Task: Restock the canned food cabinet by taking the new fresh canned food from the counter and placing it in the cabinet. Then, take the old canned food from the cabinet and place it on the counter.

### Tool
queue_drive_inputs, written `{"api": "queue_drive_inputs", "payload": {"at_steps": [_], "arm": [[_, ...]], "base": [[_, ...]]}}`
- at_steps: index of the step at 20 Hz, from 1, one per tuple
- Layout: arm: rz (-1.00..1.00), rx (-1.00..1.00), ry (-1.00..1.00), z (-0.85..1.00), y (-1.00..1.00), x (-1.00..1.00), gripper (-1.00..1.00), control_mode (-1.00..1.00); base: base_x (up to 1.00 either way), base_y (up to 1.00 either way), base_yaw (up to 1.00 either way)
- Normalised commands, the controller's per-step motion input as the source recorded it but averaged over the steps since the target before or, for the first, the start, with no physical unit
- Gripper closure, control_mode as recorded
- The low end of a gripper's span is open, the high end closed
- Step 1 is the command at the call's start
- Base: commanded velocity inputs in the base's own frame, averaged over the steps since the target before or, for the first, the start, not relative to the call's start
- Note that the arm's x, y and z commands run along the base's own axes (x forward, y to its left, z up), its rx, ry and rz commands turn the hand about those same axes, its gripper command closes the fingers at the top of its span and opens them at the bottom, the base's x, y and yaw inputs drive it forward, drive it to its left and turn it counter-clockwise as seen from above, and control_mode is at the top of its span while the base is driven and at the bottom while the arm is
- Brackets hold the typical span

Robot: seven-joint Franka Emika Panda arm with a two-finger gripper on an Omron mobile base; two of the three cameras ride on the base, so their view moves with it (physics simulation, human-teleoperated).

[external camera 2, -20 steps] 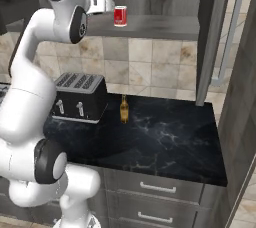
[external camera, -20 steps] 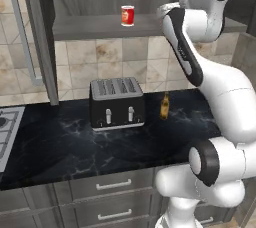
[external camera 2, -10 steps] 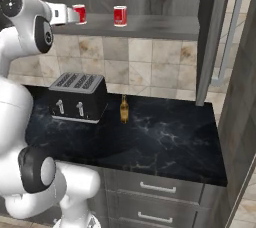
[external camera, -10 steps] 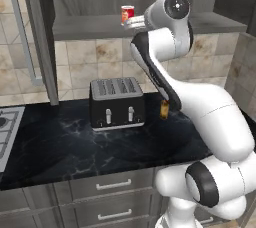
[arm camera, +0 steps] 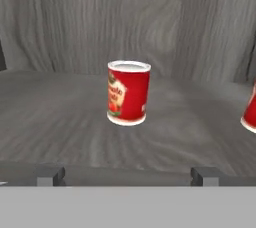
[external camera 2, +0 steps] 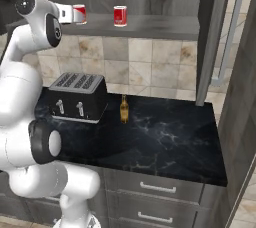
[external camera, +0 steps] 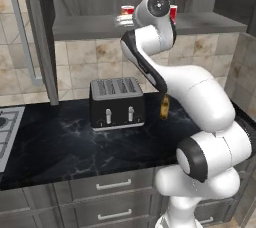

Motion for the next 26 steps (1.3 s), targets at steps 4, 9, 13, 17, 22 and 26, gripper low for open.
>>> {"api": "queue_drive_inputs", "payload": {"at_steps": [4, 9, 13, 17, 22, 26], "arm": [[0.00, 0.19, -0.01, 0.00, -0.12, 0.15, -1.00, -1.00], [0.00, 0.00, 0.00, 0.00, 0.00, 0.16, -1.00, -1.00], [0.00, 0.00, 0.01, -0.05, 0.00, 0.40, -1.00, -1.00], [0.00, 0.00, 0.07, 0.00, 0.06, 0.44, -1.00, -1.00], [0.00, 0.00, 0.08, 0.00, 0.02, 0.45, -1.00, -1.00], [0.00, 0.00, 0.06, 0.00, 0.07, 0.38, -1.00, -1.00]], "base": [[0.00, 0.00, 0.00], [0.00, 0.00, 0.00], [0.00, 0.00, 0.00], [0.00, 0.00, 0.00], [0.00, 0.00, 0.00], [0.00, 0.00, 0.00]]}}
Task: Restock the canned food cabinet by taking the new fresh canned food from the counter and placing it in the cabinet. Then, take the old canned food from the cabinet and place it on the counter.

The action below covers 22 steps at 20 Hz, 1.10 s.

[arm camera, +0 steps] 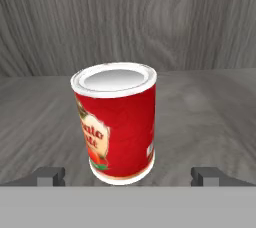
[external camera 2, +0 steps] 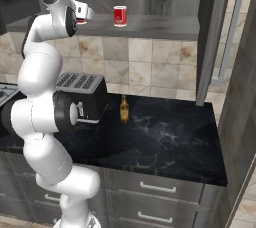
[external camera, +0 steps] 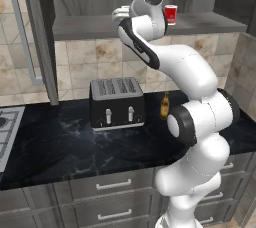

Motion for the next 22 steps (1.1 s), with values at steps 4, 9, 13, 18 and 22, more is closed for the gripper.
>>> {"api": "queue_drive_inputs", "payload": {"at_steps": [4, 9, 13, 18, 22], "arm": [[0.00, 0.00, 0.03, 0.00, 0.10, 0.32, -1.00, -1.00], [0.00, -0.02, 0.01, -0.06, 0.08, 0.29, -1.00, -1.00], [0.00, -0.02, 0.00, -0.10, 0.01, 0.22, -1.00, -1.00], [0.00, -0.02, 0.00, -0.13, 0.00, 0.03, 1.00, -1.00], [0.00, 0.00, 0.00, 0.00, 0.00, 0.00, 1.00, -1.00]], "base": [[0.00, 0.00, 0.00], [0.00, 0.00, 0.00], [0.00, 0.00, 0.00], [0.00, 0.00, 0.00], [0.00, 0.00, 0.00]]}}
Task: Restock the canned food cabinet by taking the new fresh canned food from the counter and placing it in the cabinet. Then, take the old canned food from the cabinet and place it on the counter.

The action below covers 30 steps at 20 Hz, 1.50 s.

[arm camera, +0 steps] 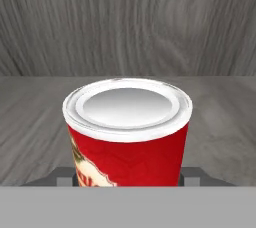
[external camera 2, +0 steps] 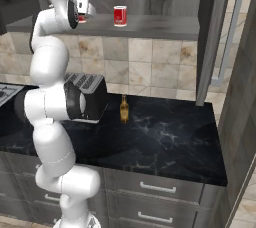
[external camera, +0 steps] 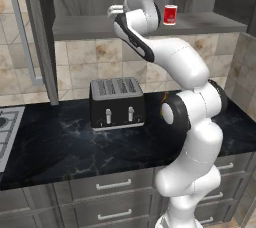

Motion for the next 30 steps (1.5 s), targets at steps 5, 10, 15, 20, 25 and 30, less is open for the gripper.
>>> {"api": "queue_drive_inputs", "payload": {"at_steps": [5, 10, 15, 20, 25, 30], "arm": [[0.00, 0.00, -0.01, 0.00, 0.00, -0.32, 1.00, -1.00], [0.00, 0.00, -0.16, 0.00, 0.00, -0.92, 1.00, -1.00], [0.03, 0.00, -0.23, 0.26, -0.05, -1.00, 1.00, -1.00], [0.10, 0.02, -0.03, 0.46, -0.21, -1.00, 1.00, -1.00], [0.15, 0.01, 0.04, 0.38, -0.32, -1.00, 1.00, -1.00], [0.20, 0.00, 0.16, -0.13, -0.59, -1.00, 1.00, -1.00]], "base": [[0.00, 0.00, 0.00], [0.00, 0.00, 0.00], [0.00, 0.00, 0.00], [0.00, 0.00, 0.00], [0.00, 0.00, 0.00], [0.00, 0.00, 0.00]]}}
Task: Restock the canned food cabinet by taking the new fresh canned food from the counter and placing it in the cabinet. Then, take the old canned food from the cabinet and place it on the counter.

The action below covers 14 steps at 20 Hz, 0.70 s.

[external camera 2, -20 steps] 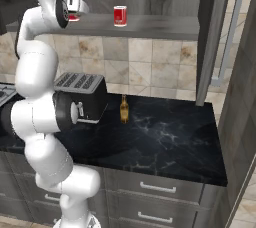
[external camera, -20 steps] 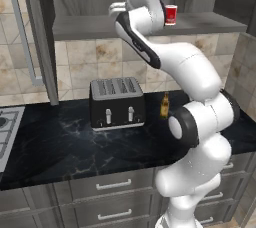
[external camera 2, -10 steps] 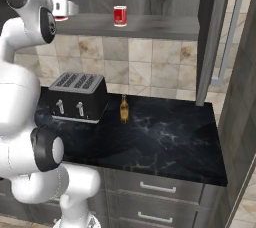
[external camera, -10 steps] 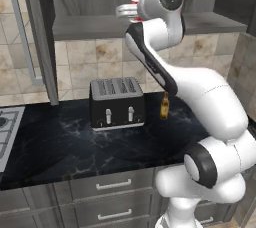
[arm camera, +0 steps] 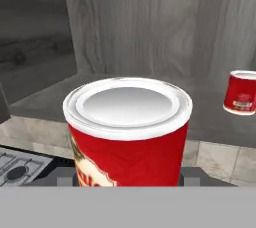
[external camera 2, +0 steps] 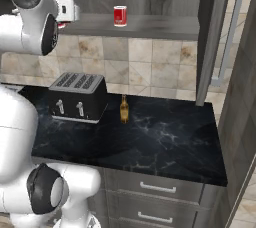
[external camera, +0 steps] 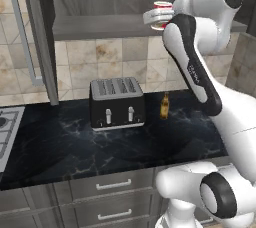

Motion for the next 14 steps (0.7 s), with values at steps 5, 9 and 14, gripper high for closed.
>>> {"api": "queue_drive_inputs", "payload": {"at_steps": [5, 9, 14], "arm": [[0.23, 0.00, 0.38, -0.69, -0.86, -1.00, 1.00, -1.00], [0.33, -0.01, 0.50, -0.97, -0.86, -0.56, 1.00, -1.00], [0.40, 0.00, 0.38, -0.94, -0.65, 0.28, 1.00, -1.00]], "base": [[0.00, 0.00, 0.00], [0.00, 0.00, 0.00], [0.00, 0.00, 0.00]]}}
